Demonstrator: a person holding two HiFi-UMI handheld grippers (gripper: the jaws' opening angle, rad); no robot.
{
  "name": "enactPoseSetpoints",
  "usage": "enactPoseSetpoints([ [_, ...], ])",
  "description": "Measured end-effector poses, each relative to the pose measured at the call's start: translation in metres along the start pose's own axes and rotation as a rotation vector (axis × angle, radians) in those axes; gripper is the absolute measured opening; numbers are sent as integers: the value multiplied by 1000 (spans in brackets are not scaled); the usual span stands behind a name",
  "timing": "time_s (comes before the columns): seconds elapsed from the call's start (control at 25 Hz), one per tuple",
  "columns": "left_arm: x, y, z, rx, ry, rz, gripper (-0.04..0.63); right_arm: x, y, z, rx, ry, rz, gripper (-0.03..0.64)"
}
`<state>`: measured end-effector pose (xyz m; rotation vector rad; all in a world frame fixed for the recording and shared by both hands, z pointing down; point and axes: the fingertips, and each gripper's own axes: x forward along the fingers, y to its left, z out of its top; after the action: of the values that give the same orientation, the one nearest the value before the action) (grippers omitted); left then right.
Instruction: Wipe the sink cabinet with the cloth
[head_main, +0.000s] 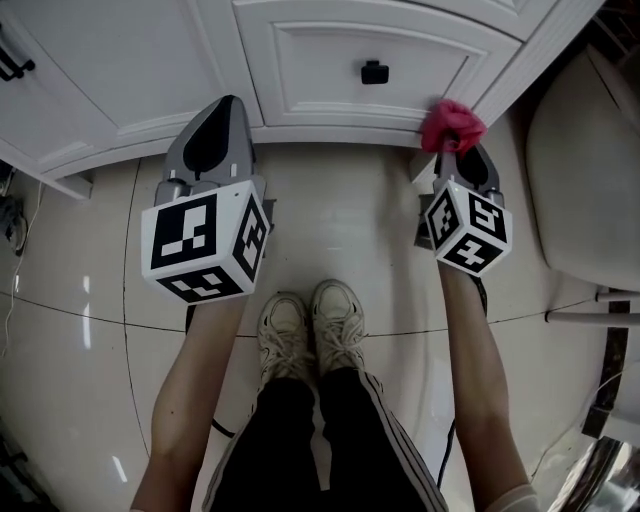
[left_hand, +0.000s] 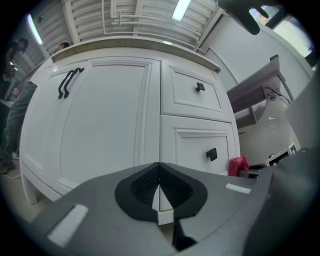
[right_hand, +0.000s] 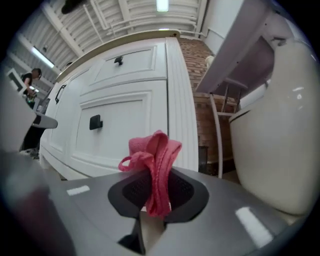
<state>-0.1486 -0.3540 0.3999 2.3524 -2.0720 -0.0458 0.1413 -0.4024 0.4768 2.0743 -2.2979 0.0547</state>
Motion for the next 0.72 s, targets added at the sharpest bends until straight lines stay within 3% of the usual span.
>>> enactPoseSetpoints([
  [0.2, 0, -7, 11, -6, -7, -5, 5, -7, 8, 1, 95, 11, -6, 57],
  [0.32, -6, -25, 28, -7, -15, -31, 5, -20, 26, 25, 70, -13, 44, 57],
  [0.52, -12, -57, 118, 24, -125, -88, 5, -45, 50, 126, 51, -139, 85, 57],
  [0.72, -58, -87, 207, 22, -150, -117, 5, -115, 86, 210, 99, -147, 150, 58],
])
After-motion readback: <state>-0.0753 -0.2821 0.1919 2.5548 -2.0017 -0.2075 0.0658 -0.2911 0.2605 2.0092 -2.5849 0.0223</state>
